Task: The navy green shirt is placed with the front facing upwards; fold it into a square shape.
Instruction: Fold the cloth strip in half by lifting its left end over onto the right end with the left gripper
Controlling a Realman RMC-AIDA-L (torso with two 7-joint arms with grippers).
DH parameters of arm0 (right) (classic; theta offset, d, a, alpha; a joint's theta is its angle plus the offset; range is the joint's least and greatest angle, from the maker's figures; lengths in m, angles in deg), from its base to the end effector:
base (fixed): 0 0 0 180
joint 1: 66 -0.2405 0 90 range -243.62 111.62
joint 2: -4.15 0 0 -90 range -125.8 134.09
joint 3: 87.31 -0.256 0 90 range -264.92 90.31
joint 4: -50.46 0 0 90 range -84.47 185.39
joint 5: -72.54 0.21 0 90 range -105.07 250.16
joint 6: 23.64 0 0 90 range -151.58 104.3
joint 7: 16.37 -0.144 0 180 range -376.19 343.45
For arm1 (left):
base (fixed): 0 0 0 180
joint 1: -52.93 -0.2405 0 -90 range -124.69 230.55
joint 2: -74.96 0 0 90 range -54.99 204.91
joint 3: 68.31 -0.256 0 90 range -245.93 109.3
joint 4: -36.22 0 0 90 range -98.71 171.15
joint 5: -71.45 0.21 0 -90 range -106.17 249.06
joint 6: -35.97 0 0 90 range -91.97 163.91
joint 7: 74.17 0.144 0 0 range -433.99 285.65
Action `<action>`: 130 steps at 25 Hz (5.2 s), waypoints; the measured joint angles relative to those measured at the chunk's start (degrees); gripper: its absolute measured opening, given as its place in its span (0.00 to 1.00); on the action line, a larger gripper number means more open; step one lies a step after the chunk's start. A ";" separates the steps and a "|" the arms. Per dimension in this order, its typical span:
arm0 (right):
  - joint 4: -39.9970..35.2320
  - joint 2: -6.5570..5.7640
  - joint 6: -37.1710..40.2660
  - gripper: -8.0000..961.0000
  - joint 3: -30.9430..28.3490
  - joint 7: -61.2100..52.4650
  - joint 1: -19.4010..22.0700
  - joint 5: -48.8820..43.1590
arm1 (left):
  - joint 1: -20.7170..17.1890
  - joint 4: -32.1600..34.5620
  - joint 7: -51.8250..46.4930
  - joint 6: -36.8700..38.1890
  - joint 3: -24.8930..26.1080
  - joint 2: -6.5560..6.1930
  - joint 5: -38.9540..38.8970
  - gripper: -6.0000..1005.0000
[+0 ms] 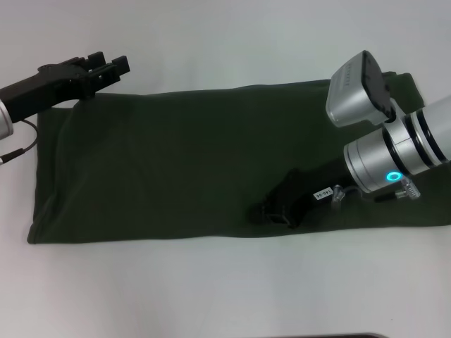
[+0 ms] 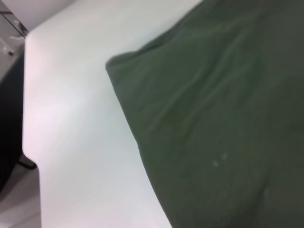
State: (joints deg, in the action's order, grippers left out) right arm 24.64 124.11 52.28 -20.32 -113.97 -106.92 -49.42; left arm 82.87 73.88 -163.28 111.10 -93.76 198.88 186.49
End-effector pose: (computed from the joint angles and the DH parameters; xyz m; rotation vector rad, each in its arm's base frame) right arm 0.2433 0.3211 -0.0945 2.9632 -0.8541 -0.0461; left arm -0.2907 0.3505 0.0016 -2.2579 -1.0440 -0.7946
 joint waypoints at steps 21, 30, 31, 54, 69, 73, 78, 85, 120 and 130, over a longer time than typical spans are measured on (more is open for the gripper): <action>-5.63 -1.47 5.84 0.03 -2.37 2.50 7.23 4.80 | -0.32 -0.03 0.17 0.43 0.00 0.00 0.00 0.58; -6.15 -4.55 8.71 0.03 -6.90 2.37 15.04 4.47 | -0.21 -0.60 0.25 0.46 -0.04 0.00 0.00 0.58; -6.13 -4.73 8.83 0.03 -7.31 2.36 15.57 4.46 | -0.14 -0.72 0.38 0.44 -0.05 0.00 0.00 0.58; -8.14 -5.11 12.44 0.03 -15.76 4.14 19.42 2.14 | 0.21 -1.01 0.70 0.14 -0.04 0.00 0.00 0.58; -7.83 -5.79 12.49 0.03 -20.83 4.10 22.68 -2.13 | 0.82 -1.42 0.70 0.08 -0.04 0.00 0.00 0.58; -8.16 -5.71 14.36 0.03 -23.29 5.75 22.29 -1.84 | 0.72 -1.26 0.56 1.69 -0.04 -0.08 0.14 0.58; -8.34 -5.77 18.82 0.03 -29.81 8.06 20.36 -1.78 | -0.74 0.24 0.70 6.98 -2.19 -0.39 1.34 0.58; -8.43 -6.35 22.28 0.03 -36.59 8.03 16.41 -1.73 | -4.74 6.08 2.67 13.28 -9.53 -0.48 2.19 0.58; -8.53 -5.87 24.27 0.03 -43.45 7.60 14.73 -0.31 | -6.14 -0.64 14.14 16.89 -16.72 -0.05 8.19 0.09; -8.52 -5.80 24.28 0.03 -43.29 7.60 14.84 -0.56 | -5.92 -3.33 14.47 13.60 -19.42 0.01 8.17 0.01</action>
State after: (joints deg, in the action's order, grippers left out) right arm 16.12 118.30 76.56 -63.61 -106.37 -92.08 -49.98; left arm 76.95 70.55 -148.82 124.70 -113.17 198.90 194.66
